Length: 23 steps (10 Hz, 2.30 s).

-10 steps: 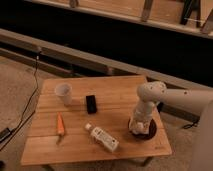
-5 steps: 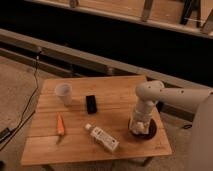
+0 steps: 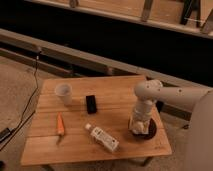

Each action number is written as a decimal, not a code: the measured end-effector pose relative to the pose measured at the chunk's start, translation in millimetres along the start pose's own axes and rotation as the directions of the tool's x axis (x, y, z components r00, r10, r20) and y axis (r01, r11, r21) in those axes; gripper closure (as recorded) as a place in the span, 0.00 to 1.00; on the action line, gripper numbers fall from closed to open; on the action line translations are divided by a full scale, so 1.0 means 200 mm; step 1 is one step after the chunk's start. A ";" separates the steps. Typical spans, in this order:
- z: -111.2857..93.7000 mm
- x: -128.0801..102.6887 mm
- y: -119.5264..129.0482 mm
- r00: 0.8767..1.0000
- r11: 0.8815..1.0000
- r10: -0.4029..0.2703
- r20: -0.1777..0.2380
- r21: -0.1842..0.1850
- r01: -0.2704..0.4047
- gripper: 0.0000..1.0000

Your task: Wipe the white sponge on the table

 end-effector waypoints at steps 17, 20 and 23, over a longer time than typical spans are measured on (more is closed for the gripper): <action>-0.08 -0.02 0.00 0.998 1.000 0.005 0.061 0.012 -0.006 1.00; -0.16 -0.02 0.02 0.997 0.998 -0.017 0.082 0.054 0.012 1.00; -0.27 -0.02 0.16 0.991 0.985 -0.109 0.079 0.139 0.097 1.00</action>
